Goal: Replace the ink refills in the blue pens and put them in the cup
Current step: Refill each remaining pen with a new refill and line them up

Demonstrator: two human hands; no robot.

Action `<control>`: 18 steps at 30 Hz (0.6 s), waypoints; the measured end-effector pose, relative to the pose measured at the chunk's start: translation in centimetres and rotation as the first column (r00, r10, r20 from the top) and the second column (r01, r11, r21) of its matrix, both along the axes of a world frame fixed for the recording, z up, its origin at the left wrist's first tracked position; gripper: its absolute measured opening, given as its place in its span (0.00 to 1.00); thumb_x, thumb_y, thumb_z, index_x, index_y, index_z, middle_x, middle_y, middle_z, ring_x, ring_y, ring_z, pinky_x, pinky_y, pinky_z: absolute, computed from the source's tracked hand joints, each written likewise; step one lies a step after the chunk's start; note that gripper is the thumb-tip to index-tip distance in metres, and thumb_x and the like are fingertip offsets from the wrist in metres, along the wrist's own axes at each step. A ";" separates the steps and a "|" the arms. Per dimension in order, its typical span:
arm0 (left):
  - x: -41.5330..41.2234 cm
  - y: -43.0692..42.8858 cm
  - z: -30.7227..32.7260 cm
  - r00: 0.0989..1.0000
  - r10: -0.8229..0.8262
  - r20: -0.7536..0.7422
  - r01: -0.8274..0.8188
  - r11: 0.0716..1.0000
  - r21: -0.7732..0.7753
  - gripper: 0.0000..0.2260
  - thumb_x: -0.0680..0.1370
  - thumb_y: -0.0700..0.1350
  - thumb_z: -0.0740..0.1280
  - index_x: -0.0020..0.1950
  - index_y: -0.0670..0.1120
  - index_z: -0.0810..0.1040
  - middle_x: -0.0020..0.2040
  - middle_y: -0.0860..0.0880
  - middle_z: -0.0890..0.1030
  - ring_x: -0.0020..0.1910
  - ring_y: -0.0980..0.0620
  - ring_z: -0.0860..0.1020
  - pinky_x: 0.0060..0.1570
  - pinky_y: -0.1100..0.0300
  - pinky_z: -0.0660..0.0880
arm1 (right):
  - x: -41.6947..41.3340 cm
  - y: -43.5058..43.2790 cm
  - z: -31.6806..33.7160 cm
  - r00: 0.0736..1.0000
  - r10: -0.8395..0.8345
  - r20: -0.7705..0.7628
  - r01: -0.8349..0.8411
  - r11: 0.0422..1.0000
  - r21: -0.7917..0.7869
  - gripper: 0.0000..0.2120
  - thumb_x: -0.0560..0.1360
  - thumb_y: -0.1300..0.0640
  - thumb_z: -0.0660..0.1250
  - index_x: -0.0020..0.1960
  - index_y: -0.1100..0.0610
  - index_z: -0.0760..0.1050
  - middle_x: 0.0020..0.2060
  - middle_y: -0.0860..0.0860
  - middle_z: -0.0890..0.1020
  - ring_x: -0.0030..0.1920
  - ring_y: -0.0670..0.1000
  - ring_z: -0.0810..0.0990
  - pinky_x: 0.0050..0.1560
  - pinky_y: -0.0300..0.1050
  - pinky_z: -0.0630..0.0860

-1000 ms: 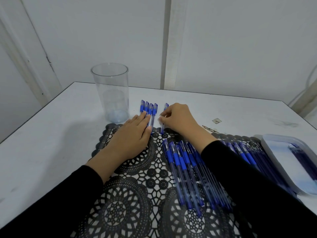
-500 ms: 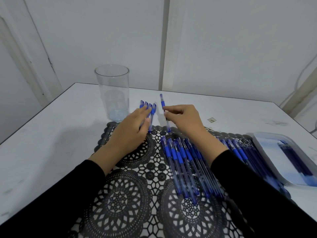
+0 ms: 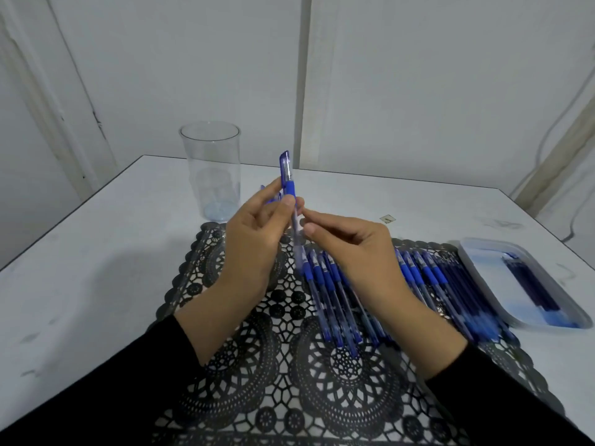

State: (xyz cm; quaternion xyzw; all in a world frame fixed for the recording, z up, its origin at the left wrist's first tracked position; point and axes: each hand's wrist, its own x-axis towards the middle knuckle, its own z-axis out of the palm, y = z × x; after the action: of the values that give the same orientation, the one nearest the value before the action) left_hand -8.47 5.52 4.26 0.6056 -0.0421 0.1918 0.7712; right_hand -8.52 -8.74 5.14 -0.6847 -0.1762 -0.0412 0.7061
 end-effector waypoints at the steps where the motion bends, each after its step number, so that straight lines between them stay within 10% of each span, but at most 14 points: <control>1: -0.1 0.2 0.1 1.000 0.021 0.005 -0.021 1.000 0.002 0.14 0.80 0.40 0.66 0.65 0.49 0.78 0.50 0.44 0.85 0.53 0.49 0.84 0.60 0.52 0.78 | -0.2 -0.4 0.1 1.000 -0.017 0.012 0.017 1.000 -0.010 0.11 0.74 0.63 0.72 0.56 0.58 0.83 0.49 0.47 0.86 0.52 0.45 0.84 0.53 0.35 0.78; 7: -1.4 3.7 -0.9 0.995 -0.090 0.050 0.050 0.848 0.528 0.14 0.79 0.41 0.68 0.60 0.58 0.80 0.42 0.55 0.81 0.26 0.54 0.72 0.26 0.64 0.70 | -0.8 -2.4 0.1 0.992 -0.087 0.089 0.097 0.988 -0.119 0.15 0.74 0.58 0.72 0.60 0.53 0.81 0.48 0.47 0.86 0.49 0.44 0.83 0.50 0.35 0.78; 18: -2.2 4.2 -2.4 0.965 -0.263 -0.018 0.196 0.668 0.718 0.12 0.77 0.49 0.67 0.60 0.58 0.80 0.44 0.55 0.81 0.28 0.50 0.70 0.31 0.51 0.72 | -1.0 -2.9 -1.4 0.931 -0.018 0.365 0.186 0.884 -0.430 0.06 0.74 0.57 0.72 0.50 0.49 0.84 0.43 0.40 0.84 0.46 0.40 0.81 0.47 0.32 0.76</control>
State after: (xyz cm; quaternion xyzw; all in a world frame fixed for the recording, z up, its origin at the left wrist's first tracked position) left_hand -10.68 9.75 1.88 0.8376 -0.2223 0.0880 0.4912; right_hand -9.50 -11.66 3.77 -0.8214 -0.2670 -0.1577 0.4788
